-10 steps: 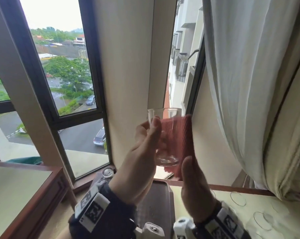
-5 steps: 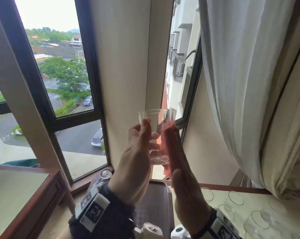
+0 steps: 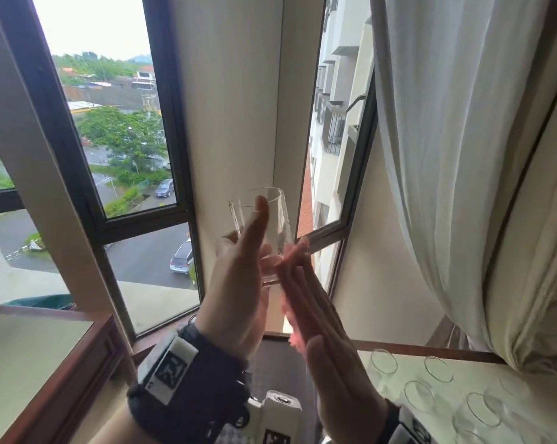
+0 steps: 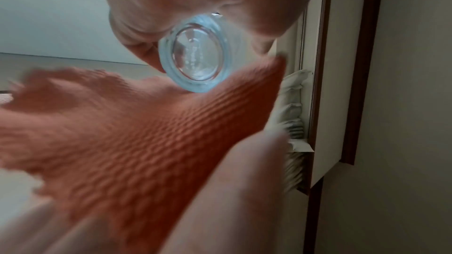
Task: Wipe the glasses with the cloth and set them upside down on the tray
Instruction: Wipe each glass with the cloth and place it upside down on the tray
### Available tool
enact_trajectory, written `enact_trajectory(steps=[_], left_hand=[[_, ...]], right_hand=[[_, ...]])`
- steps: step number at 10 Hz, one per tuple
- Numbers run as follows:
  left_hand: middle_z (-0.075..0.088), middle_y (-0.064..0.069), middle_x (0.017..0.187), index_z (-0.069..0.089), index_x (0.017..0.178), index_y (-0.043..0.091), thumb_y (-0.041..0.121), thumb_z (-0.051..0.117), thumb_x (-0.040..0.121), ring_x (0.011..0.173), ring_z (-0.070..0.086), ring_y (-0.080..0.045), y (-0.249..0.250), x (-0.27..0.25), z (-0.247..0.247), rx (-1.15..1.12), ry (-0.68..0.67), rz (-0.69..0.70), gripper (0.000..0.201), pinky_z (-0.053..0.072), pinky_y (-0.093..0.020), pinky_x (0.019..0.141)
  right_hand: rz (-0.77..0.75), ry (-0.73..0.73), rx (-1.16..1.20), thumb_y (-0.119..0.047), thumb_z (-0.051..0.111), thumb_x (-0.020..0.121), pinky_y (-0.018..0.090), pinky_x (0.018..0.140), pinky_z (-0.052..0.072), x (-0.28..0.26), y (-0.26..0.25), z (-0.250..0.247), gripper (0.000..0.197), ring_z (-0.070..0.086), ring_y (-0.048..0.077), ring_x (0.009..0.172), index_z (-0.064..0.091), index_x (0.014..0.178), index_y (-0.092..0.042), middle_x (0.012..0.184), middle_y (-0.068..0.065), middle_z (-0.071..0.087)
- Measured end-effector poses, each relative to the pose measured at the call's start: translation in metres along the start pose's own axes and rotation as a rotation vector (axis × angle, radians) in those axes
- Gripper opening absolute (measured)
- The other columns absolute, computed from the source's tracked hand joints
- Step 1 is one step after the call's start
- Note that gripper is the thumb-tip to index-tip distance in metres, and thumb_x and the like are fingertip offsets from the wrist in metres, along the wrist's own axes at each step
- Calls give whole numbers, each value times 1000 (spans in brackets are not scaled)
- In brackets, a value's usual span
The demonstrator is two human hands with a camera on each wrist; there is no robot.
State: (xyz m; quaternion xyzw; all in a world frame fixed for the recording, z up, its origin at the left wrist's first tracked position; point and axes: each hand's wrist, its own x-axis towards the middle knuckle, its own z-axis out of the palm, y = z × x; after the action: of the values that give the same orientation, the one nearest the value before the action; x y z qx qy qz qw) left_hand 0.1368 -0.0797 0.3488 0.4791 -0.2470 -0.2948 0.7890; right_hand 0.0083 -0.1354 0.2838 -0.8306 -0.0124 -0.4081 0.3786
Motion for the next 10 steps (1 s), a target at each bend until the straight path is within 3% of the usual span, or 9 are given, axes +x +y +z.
enact_trajectory(steps=[1, 2, 3, 4, 5, 6, 8, 9, 10], left_hand=[[72, -27, 104, 58, 123, 3, 67, 85, 73, 89, 75, -38, -7, -8, 2, 85, -85, 8, 85, 63, -41, 81], [73, -6, 96, 56, 122, 10, 57, 82, 82, 81, 71, -18, -19, -25, 11, 127, -186, 3, 67, 59, -26, 76], [76, 18, 98, 62, 127, 23, 71, 68, 84, 95, 70, 0, -29, -34, 19, 144, -276, -23, 65, 53, -19, 86], [74, 1, 125, 71, 128, 30, 73, 53, 93, 124, 64, -23, -32, -30, 19, 97, -215, -41, 58, 46, -50, 112], [78, 2, 119, 76, 114, 25, 46, 41, 111, 133, 63, -30, -20, -22, 8, -28, -147, -54, 41, 51, -45, 109], [72, -17, 119, 74, 110, 32, 61, 52, 103, 108, 69, -25, -11, -16, 3, -28, -167, -48, 37, 55, -39, 90], [68, 6, 87, 55, 136, 26, 59, 53, 102, 79, 64, -11, -31, -32, 19, 73, -265, 16, 48, 57, -24, 73], [70, 6, 104, 54, 136, 33, 73, 52, 96, 89, 64, -11, -39, -34, 26, 120, -229, -6, 58, 54, -25, 83], [70, -9, 129, 59, 136, 29, 71, 41, 104, 118, 68, -28, -41, -29, 25, 125, -188, -54, 56, 52, -52, 109]], right_hand=[[119, 93, 127, -59, 22, 105, 55, 122, 24, 8, 7, -2, 65, 26, 22, 153, 21, 160, -26, 164, -3, 32], [237, 189, 288, -63, 27, 101, 45, 119, 36, 30, 9, -19, 73, 41, 21, 145, 26, 159, -20, 157, 2, 44], [236, 304, 214, -61, 36, 98, 23, 109, 45, 44, -1, -37, 50, 54, 8, 132, 51, 138, -35, 134, -28, 60], [50, 218, 161, -49, 32, 105, 35, 118, 35, 44, -22, -28, 45, 34, 27, 149, 49, 144, -35, 154, -9, 48], [-125, 68, -96, -35, 19, 109, 57, 124, 14, 24, -24, -9, 55, 11, 32, 156, 35, 154, -8, 167, 7, 21], [-38, 117, 1, -44, 20, 109, 55, 124, 18, 2, -6, -2, 61, 16, 30, 155, 31, 155, -6, 167, 5, 25], [546, 163, 365, -99, 53, 59, 48, 117, 37, 4, 4, -35, 108, 50, 23, 138, 55, 138, -25, 141, -3, 60], [98, 197, -29, -55, 35, 101, 33, 120, 30, 40, -17, -51, 55, 32, 15, 150, 40, 150, -30, 154, -16, 45], [-49, 115, 12, -23, 15, 108, 62, 122, 17, 36, -23, -30, 52, 15, 30, 155, 25, 158, -33, 168, -2, 20]])
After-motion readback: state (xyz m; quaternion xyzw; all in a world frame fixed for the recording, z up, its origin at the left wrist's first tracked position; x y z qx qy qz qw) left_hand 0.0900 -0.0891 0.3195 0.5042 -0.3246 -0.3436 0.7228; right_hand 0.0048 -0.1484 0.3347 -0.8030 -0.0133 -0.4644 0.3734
